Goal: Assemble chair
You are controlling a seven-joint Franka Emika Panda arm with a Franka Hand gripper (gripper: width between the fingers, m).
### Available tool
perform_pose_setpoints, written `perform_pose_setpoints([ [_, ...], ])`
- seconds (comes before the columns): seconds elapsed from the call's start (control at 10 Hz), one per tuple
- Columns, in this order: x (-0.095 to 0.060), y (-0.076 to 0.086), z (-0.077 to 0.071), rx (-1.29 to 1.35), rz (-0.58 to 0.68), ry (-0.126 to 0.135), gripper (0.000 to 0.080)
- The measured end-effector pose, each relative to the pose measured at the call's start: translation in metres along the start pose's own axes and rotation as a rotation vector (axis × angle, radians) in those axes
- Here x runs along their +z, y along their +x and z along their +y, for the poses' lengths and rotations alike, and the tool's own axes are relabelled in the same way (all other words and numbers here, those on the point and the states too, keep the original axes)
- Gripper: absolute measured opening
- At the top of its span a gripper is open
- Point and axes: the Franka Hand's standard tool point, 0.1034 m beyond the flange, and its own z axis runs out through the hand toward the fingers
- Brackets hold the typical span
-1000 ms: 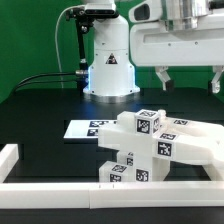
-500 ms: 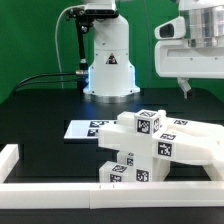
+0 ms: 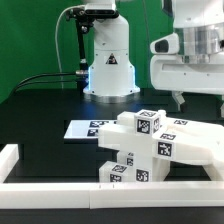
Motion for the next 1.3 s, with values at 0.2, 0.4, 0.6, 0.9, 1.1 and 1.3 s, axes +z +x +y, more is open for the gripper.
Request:
perform_pose_setpoints([
  [0.2,0.000,0.001,0.001,-0.001,0.000,-0.002,0.0649],
  [0.4,0.002,0.001,0.001,0.001,0.001,-0.003,0.0649],
  [0.6,0.018,-0.006,0.005,0.016,0.010,-0.007,0.0649],
  [0.9,0.050,-0.028,0.002,0.031,0.027,-0.017,0.0649],
  [1.1,0.066,-0.045,0.001,0.036,0.020,-0.035,0.0649],
  [1.3,0.070,-0.052,0.001,0.033,0.014,-0.042,0.0649],
])
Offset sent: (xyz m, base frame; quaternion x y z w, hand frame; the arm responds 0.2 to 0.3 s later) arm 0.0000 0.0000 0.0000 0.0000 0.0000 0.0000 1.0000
